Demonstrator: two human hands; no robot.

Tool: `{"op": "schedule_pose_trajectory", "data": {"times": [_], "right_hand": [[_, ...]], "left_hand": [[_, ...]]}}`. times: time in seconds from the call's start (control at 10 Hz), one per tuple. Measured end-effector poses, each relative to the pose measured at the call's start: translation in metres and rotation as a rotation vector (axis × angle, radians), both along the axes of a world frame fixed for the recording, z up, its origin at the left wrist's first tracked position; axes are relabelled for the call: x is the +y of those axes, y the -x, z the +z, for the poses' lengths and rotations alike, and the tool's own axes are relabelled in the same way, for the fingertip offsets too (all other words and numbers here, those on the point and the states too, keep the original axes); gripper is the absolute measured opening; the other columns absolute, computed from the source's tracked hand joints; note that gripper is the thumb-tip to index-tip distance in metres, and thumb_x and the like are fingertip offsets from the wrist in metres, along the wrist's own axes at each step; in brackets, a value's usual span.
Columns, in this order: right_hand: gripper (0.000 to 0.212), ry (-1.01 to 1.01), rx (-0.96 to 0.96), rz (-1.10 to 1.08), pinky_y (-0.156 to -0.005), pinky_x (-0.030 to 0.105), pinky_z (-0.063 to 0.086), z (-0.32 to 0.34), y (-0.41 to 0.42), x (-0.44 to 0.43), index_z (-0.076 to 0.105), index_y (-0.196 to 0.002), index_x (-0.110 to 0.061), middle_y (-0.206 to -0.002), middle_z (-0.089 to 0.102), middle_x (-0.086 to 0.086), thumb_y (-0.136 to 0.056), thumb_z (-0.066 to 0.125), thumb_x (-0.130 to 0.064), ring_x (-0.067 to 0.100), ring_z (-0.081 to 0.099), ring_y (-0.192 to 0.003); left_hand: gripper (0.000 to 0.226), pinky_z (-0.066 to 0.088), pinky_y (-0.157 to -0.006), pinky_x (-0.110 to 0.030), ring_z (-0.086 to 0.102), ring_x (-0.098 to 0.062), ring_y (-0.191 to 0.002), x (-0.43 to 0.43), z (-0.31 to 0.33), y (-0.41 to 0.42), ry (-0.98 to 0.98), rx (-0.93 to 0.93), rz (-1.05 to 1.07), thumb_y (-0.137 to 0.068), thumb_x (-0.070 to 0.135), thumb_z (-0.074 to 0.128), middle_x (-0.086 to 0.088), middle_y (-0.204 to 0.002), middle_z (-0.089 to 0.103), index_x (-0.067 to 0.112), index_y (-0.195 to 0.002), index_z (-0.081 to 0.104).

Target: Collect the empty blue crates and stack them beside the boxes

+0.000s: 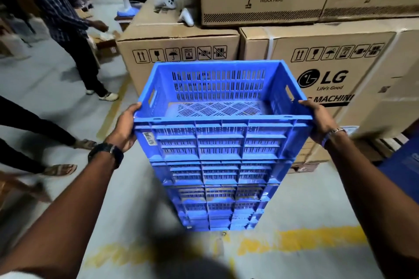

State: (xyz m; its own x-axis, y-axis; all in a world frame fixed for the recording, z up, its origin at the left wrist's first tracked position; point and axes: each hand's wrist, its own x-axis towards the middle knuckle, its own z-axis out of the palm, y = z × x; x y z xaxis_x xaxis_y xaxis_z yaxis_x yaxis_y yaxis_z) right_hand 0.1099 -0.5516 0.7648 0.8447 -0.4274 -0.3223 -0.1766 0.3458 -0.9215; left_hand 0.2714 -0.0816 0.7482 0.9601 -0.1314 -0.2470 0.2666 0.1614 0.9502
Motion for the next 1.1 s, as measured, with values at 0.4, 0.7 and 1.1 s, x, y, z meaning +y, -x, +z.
{"op": "schedule_pose_trajectory", "data": {"times": [0.4, 0.7, 1.1], "right_hand": [[0.028, 0.128, 0.038, -0.095, -0.065, 0.032, 0.054, 0.003, 0.001, 0.005, 0.072, -0.105, -0.02, -0.089, 0.073, 0.004, -0.083, 0.063, -0.036, 0.021, 0.067, -0.068], [0.025, 0.522, -0.082, -0.224, -0.051, 0.02, 0.056, -0.004, -0.007, 0.001, 0.064, -0.119, -0.017, -0.11, 0.067, 0.004, -0.096, 0.056, -0.014, 0.02, 0.063, -0.093], [0.065, 1.773, -0.023, 0.019, -0.122, 0.042, 0.011, 0.051, -0.028, 0.06, 0.029, -0.153, -0.02, -0.165, 0.013, 0.003, -0.099, 0.036, -0.056, 0.018, 0.013, -0.152]], "left_hand": [[0.047, 0.053, -0.102, -0.049, 0.069, -0.034, -0.113, 0.003, -0.002, -0.004, -0.073, -0.02, -0.054, -0.104, 0.044, 0.046, -0.012, -0.125, 0.073, 0.014, -0.133, 0.066], [0.044, 0.036, -0.112, -0.027, 0.05, -0.018, -0.136, 0.006, 0.008, -0.005, -0.743, -0.467, 0.062, -0.108, 0.03, 0.045, 0.002, -0.152, 0.051, 0.021, -0.152, 0.05], [0.064, 0.007, -0.126, -0.05, 0.017, -0.022, -0.157, -0.052, 0.057, 0.035, -1.475, -1.033, 0.197, -0.103, 0.046, 0.027, -0.004, -0.169, 0.023, 0.018, -0.161, 0.029]]}}
